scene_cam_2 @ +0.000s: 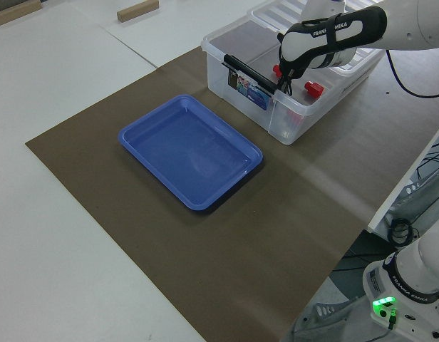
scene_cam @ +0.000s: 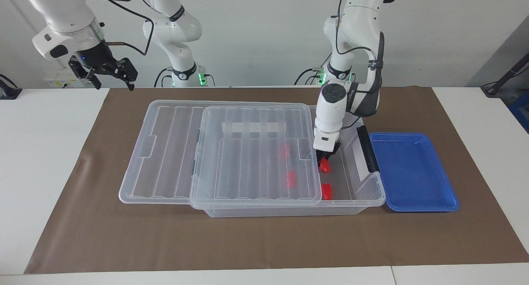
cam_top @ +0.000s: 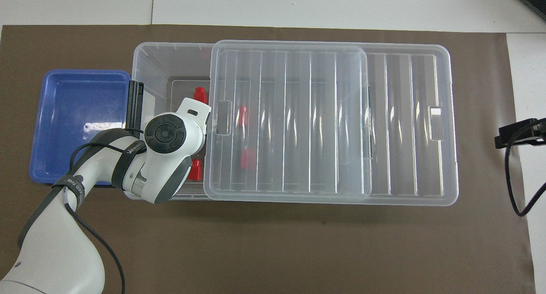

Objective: Place red block in blue tray from box
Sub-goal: 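Lift the red block up out of the box with the left gripper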

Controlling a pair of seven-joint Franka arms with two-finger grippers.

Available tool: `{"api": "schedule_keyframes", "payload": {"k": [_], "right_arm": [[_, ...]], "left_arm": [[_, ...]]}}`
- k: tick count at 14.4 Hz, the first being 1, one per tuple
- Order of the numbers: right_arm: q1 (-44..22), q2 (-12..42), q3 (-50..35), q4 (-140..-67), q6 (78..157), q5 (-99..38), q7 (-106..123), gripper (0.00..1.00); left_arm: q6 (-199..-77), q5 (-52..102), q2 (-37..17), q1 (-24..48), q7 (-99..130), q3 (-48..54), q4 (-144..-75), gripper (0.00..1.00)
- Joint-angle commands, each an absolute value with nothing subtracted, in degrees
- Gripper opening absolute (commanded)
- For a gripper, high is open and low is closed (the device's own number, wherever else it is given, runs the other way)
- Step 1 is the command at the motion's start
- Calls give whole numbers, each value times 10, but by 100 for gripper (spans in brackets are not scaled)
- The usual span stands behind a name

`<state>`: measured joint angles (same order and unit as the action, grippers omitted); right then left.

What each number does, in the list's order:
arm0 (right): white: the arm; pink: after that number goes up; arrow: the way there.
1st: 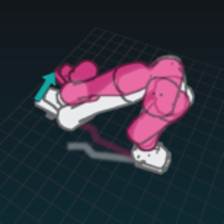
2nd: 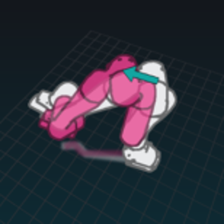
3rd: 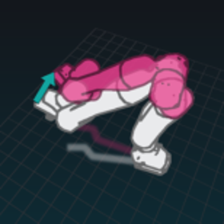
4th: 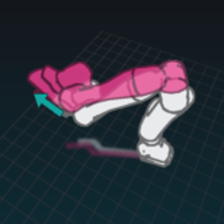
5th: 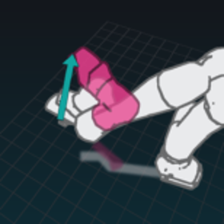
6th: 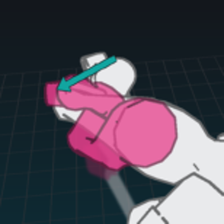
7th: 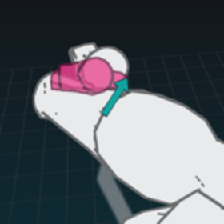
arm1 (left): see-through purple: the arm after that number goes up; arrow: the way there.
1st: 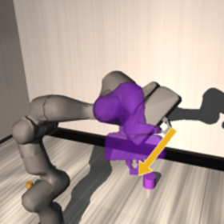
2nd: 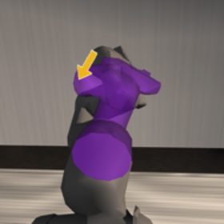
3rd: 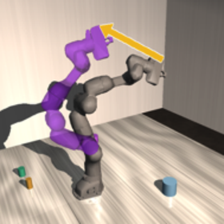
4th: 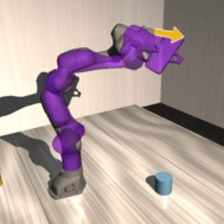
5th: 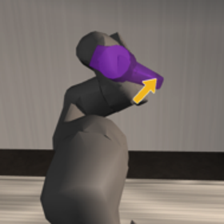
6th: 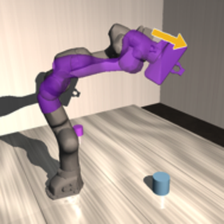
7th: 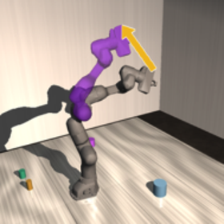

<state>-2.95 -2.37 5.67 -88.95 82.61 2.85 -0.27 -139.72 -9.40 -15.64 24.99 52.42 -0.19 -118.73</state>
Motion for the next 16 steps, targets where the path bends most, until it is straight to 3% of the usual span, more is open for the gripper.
{"api": "schedule_keyframes", "payload": {"k": [1,6,16], "right_arm": [[-15,-18,47,-882,826,24,9,100],[-15,-18,48,-882,826,24,9,100],[-15,-18,49,-882,826,24,10,100]], "left_arm": [[-1357,-102,-159,253,542,-11,-1160,0],[-1335,-83,-163,250,561,-11,-1126,0],[-1317,-78,-156,230,632,-18,-1130,0]]}}
